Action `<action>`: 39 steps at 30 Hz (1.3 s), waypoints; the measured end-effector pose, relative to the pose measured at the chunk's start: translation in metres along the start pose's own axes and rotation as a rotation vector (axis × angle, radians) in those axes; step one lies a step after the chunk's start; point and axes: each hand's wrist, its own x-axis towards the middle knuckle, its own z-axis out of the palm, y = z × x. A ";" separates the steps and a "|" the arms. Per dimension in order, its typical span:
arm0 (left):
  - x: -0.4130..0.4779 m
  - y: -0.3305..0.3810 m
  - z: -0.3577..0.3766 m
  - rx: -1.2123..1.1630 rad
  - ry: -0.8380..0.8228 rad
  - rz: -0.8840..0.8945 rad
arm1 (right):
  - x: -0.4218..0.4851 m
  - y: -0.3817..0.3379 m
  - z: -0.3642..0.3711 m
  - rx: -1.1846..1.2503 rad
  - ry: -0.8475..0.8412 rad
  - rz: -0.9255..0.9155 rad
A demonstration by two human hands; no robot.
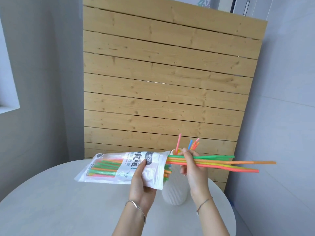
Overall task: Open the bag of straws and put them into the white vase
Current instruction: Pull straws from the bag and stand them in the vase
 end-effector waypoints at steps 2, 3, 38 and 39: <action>0.002 0.005 -0.002 -0.032 0.032 0.005 | 0.009 -0.010 -0.010 0.024 0.056 -0.031; 0.002 0.009 -0.002 -0.040 0.053 0.012 | 0.015 -0.016 -0.016 0.025 0.083 -0.055; 0.009 0.018 0.001 -0.004 0.125 0.093 | 0.110 -0.022 -0.022 -0.627 -0.031 -0.271; 0.008 0.018 0.002 0.003 0.126 0.088 | 0.106 -0.024 -0.020 -0.616 -0.018 -0.292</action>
